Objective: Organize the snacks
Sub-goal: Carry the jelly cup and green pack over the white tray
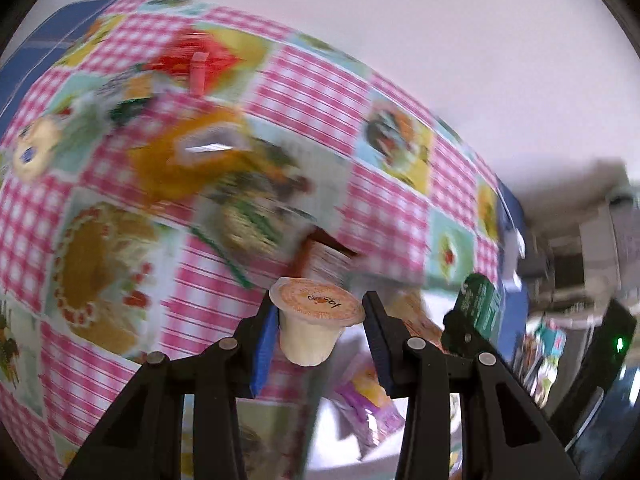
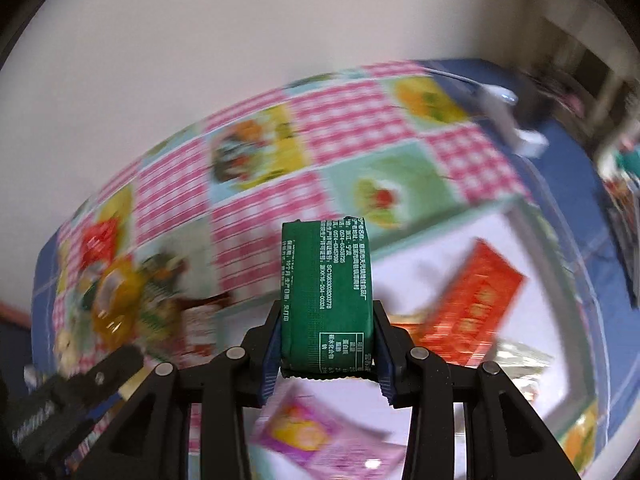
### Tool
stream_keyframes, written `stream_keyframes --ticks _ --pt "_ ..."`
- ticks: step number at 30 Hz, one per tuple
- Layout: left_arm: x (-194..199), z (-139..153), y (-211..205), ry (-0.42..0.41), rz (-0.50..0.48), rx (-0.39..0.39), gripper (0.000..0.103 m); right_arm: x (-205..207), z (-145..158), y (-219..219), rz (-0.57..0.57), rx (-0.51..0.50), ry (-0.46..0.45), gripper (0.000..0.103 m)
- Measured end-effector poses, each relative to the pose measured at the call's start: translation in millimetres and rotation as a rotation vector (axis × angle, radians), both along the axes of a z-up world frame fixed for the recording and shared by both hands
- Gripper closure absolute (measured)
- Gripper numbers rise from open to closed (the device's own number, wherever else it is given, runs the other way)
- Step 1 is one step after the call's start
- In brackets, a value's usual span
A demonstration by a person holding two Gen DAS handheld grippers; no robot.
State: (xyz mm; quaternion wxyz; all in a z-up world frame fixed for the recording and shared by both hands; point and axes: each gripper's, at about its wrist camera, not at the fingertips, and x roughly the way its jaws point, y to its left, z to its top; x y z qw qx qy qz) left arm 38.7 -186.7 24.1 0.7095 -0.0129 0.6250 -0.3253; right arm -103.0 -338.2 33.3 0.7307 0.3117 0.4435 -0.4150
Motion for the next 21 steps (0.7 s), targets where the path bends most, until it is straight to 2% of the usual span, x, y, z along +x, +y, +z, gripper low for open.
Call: stream_keyframes --ticks 7,11,18,20,21 --pt "-56.9 -0.4 -49.2 -0.003 -0.19 0.012 0.059 -58.8 3.3 -33.2 -0.174 0.016 -0.015 0.061" --pt "-85.1 -0.5 -65.4 -0.011 -0.277 0.016 0.059 -85.2 7.8 -41.6 -0.234 0.007 -0.013 0.061" --pt "-100.2 -3.5 -72.8 -0.035 -0.315 0.037 0.059 -101.5 6.8 -47.7 -0.26 0.024 -0.02 0.061" --pt "-97.9 -2.8 -68.9 -0.019 -0.305 0.032 0.054 -100.2 4.8 -48.8 -0.251 0.033 -0.017 0.06" --pt "-96.1 -2.3 -67.9 -0.011 -0.298 0.025 0.048 -97.8 3.2 -49.3 -0.249 0.036 -0.012 0.059"
